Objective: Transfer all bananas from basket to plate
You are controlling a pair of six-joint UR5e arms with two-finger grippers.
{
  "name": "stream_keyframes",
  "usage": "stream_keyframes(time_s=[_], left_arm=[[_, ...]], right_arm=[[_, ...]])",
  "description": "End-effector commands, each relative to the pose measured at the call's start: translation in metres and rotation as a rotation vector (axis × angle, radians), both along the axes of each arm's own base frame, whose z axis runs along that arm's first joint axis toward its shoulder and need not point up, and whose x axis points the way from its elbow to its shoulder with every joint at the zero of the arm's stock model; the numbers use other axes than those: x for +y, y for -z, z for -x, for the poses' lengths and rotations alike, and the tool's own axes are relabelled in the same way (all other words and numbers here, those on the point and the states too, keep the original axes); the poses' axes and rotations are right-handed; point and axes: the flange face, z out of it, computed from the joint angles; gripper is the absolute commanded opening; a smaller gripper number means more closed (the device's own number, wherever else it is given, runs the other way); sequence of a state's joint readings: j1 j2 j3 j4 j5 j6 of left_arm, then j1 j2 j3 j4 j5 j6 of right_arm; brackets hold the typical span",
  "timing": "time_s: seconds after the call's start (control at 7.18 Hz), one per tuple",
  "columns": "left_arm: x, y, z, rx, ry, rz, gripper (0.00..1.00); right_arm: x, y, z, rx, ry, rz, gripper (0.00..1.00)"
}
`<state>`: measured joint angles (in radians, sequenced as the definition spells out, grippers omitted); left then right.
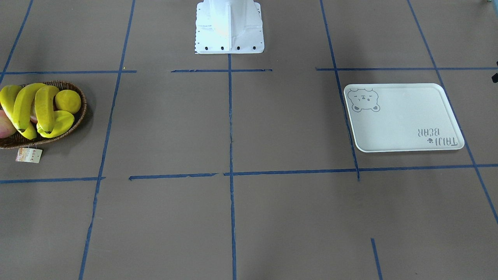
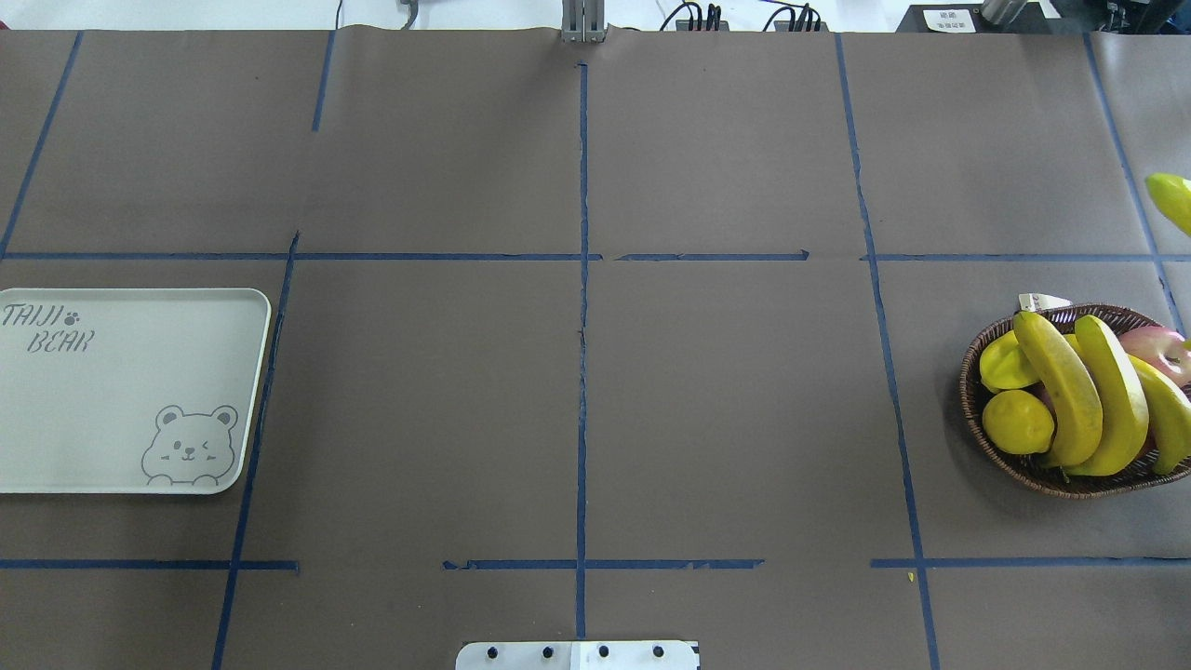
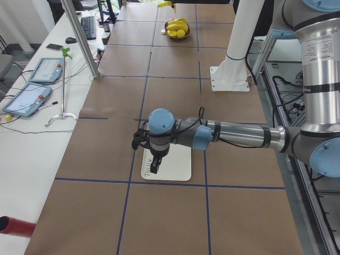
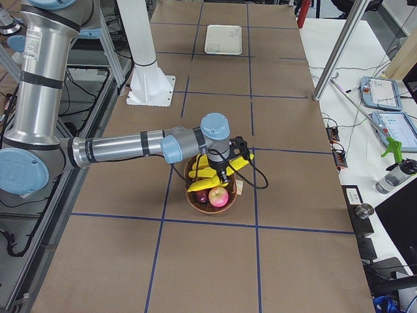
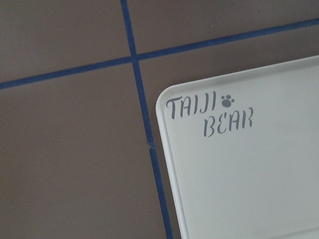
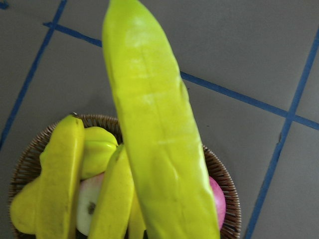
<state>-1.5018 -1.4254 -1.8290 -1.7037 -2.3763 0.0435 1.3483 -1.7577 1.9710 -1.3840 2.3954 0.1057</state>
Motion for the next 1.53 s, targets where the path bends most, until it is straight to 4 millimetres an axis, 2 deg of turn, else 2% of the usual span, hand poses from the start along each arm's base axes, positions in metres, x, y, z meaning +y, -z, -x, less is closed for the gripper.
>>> stream_keyframes(time_s=[0.0, 0.14, 0.28, 0.42, 0.56, 0.7, 0.97, 1.11, 1.39], left_arm=[[-0.011, 0.013, -0.001, 0.010, -0.008, -0.068, 1.00], [-0.014, 0.022, -0.004, 0.016, -0.007, -0.115, 1.00], [-0.014, 0.028, -0.038, 0.054, -0.074, -0.142, 1.00], [-0.016, 0.047, -0.072, 0.101, -0.085, -0.093, 1.00], [-0.034, 0.079, -0.095, 0.142, -0.029, -0.068, 1.00], [-0.039, 0.102, -0.131, 0.191, -0.007, -0.027, 1.00], [-0.056, 0.177, -0.196, 0.304, 0.025, 0.019, 0.99], [-0.055, 0.216, -0.245, 0.352, 0.000, 0.071, 0.99], [-0.040, 0.310, -0.336, 0.447, -0.091, 0.103, 0.99]], right_arm=[[-0.009, 0.060, 0.056, -0.098, -0.043, 0.090, 0.05], [-0.017, 0.085, 0.087, -0.124, -0.068, 0.115, 0.05], [-0.019, 0.115, 0.141, -0.134, -0.093, 0.135, 0.05], [-0.019, 0.147, 0.191, -0.147, -0.147, 0.150, 0.06], [-0.017, 0.172, 0.221, -0.173, -0.169, 0.172, 0.06], [-0.010, 0.199, 0.255, -0.198, -0.177, 0.178, 0.06], [0.015, 0.262, 0.335, -0.265, -0.199, 0.195, 0.06], [0.020, 0.279, 0.364, -0.276, -0.224, 0.174, 0.06], [0.025, 0.320, 0.402, -0.330, -0.231, 0.211, 0.06]])
